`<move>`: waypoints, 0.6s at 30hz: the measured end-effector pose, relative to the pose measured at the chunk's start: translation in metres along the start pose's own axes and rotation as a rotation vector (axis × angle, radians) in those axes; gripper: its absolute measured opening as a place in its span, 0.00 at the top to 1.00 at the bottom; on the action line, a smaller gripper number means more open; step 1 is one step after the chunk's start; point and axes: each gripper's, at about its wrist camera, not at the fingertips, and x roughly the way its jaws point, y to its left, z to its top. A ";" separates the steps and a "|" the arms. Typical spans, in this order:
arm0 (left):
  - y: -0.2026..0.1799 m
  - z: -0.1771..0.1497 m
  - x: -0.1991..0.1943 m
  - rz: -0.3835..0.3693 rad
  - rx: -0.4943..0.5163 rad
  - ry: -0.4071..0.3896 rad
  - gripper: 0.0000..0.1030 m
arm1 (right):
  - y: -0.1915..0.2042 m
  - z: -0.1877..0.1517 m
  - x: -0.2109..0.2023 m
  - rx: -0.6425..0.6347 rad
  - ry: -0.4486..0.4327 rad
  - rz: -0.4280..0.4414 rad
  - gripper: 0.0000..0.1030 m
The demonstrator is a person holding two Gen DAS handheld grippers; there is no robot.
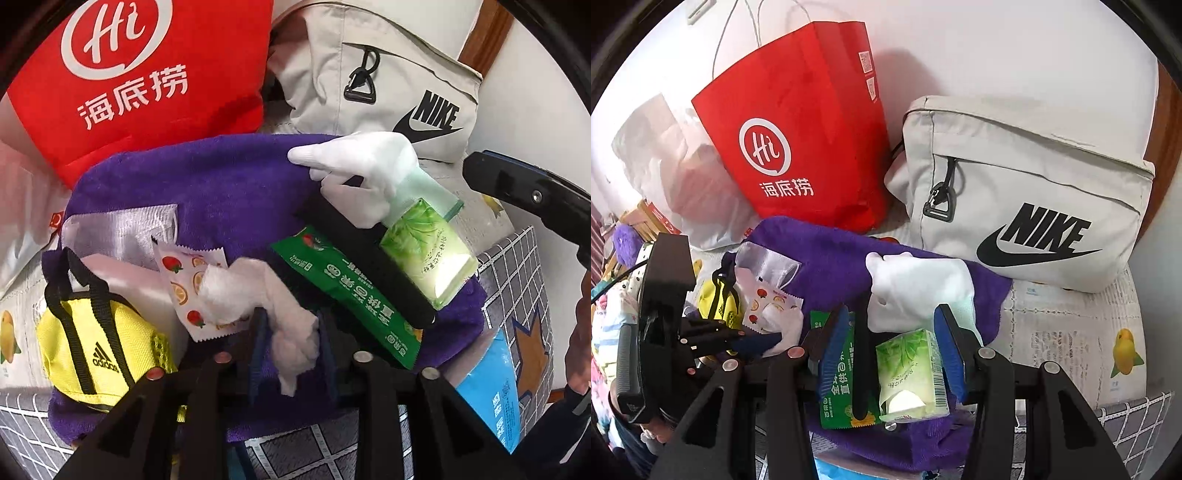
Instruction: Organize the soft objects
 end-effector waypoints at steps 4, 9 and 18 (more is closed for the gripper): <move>0.001 0.001 -0.006 0.027 0.006 -0.002 0.52 | 0.003 -0.001 -0.001 -0.007 0.000 -0.008 0.53; -0.002 0.005 -0.022 0.048 0.014 -0.026 0.45 | 0.010 0.000 -0.008 -0.028 -0.014 -0.006 0.53; -0.001 0.000 -0.070 0.090 -0.024 -0.126 0.31 | 0.028 -0.002 -0.035 -0.048 -0.049 -0.066 0.23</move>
